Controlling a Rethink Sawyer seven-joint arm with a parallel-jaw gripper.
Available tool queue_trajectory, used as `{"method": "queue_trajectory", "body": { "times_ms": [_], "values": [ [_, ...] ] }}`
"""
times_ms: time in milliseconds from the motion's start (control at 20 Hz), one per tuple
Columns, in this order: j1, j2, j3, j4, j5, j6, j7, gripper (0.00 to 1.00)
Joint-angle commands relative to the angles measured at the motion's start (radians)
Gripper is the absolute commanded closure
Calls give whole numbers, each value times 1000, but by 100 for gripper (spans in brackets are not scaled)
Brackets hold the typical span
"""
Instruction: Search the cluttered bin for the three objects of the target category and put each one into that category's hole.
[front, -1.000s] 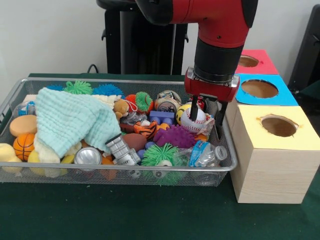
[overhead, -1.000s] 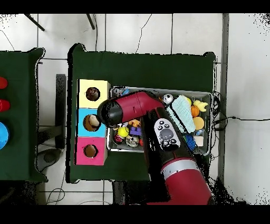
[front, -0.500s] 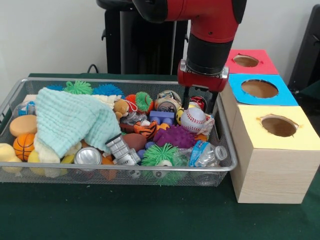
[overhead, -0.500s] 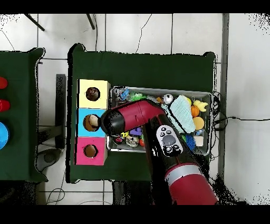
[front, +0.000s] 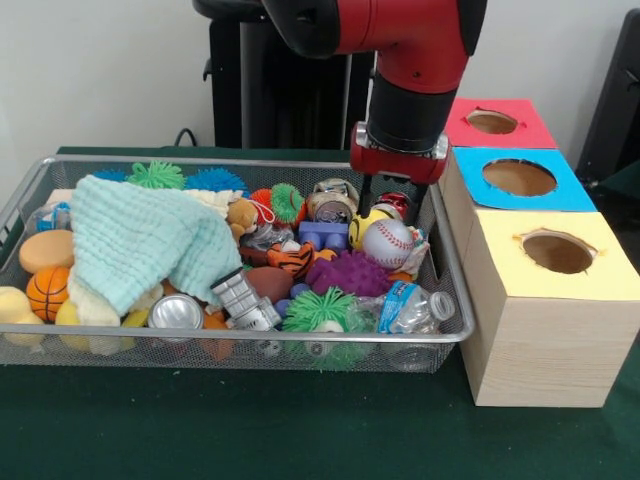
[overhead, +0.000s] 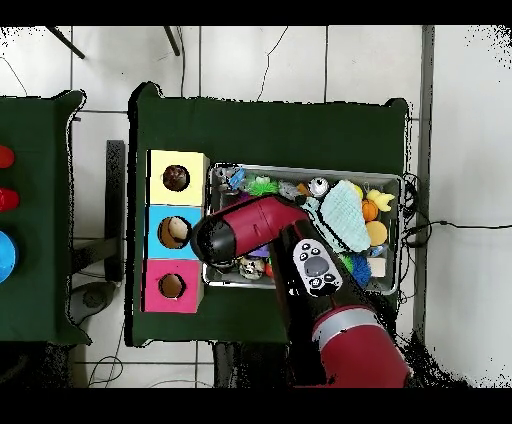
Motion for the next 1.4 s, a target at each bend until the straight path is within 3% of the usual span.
{"method": "queue_trajectory", "body": {
  "times_ms": [50, 800, 950, 1100, 1400],
  "values": [
    [10, 95, 63, -23, -105, -71, -198, 0],
    [25, 57, 66, -17, -86, -38, -161, 0],
    [29, 26, 52, 9, -65, -46, -109, 0],
    [48, -44, 36, 15, -36, 6, -78, 0],
    [69, -81, 13, -37, 21, 74, -19, 0]
  ]
}}
